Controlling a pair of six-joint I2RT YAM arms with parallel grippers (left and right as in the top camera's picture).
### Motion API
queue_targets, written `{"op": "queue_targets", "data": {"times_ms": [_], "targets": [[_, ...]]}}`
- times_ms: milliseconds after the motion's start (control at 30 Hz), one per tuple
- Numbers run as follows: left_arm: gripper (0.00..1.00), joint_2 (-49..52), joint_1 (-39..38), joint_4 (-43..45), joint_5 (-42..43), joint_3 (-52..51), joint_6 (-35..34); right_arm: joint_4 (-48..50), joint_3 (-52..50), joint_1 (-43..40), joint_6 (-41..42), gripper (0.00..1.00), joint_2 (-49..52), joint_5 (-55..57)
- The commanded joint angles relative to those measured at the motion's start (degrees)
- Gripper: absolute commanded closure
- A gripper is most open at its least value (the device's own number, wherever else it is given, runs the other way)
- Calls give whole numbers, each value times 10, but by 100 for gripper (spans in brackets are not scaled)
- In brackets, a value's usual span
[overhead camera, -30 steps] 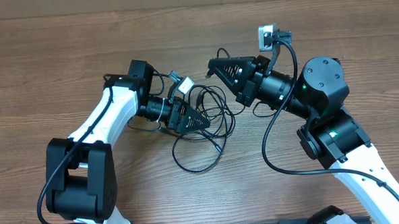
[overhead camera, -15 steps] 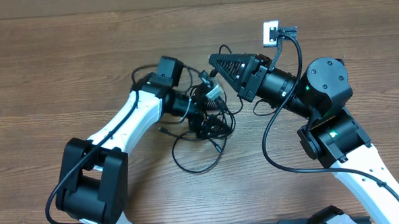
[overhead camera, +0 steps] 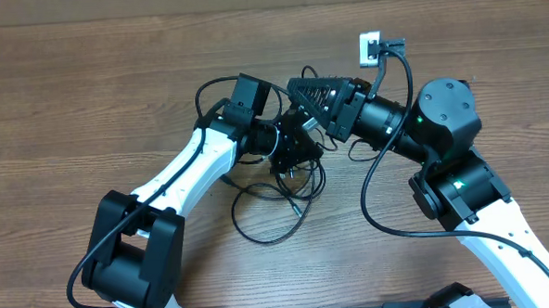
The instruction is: Untangle cables
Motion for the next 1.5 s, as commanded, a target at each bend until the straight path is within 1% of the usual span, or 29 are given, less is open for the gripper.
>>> {"op": "queue_targets", "data": {"times_ms": [0,33,67,133,233,267,300,333,400,467,500,533,600,667,700,900,967,1000,1033,1067,1167,1267,1467], "targets": [[96,-23,7,0,16,6,-24,-78,6,-3,-54,96,-4,132],[96,-29,7,-4,28,6,-24,-123,6,-3,-54,96,1,181],[96,-33,7,-7,30,6,-24,-141,6,-5,-54,96,3,199],[96,-45,7,-10,30,6,-24,-172,6,-12,-54,96,12,227],[96,-71,8,-22,30,6,-27,-189,6,-32,-54,96,22,240],[96,-85,8,-26,30,6,-34,-191,6,-39,-54,95,25,240],[96,-104,8,-30,30,6,-40,-194,6,-50,-54,91,29,240],[96,-114,8,-32,30,6,-42,-195,6,-55,-54,88,31,240],[96,-168,8,-43,25,6,-49,-209,6,-77,-54,60,42,239],[96,-195,9,-44,17,6,-50,-224,6,-86,-54,43,49,232],[96,-212,11,-43,1,6,-59,-238,6,-92,-53,30,54,225],[96,-225,14,-42,-13,6,-68,-249,6,-96,-54,25,58,221],[96,-256,25,-38,-56,7,-94,-280,6,-103,-54,6,66,221],[96,-277,38,-32,-87,7,-120,-308,6,-109,-54,0,73,221],[96,-292,52,-26,-116,7,-152,-328,6,-114,-54,0,79,221],[96,-309,114,-35,-239,7,-271,-396,5,-118,-54,0,111,193],[96,-308,142,-46,-254,7,-313,-415,5,-118,-57,0,125,179],[96,-308,155,-51,-248,7,-334,-416,5,-118,-71,0,130,162],[96,-308,168,-54,-231,7,-355,-412,5,-118,-112,0,141,116],[96,-308,178,-54,-196,7,-370,-407,5,-118,-151,0,149,68],[96,-308,187,-57,-90,7,-369,-402,5,-118,-277,0,174,-83],[96,-308,187,-69,-47,6,-371,-406,4,-115,-292,0,190,-102],[96,-308,187,-89,-9,6,-436,-408,3,-59,-346,1,200,-100]]}}
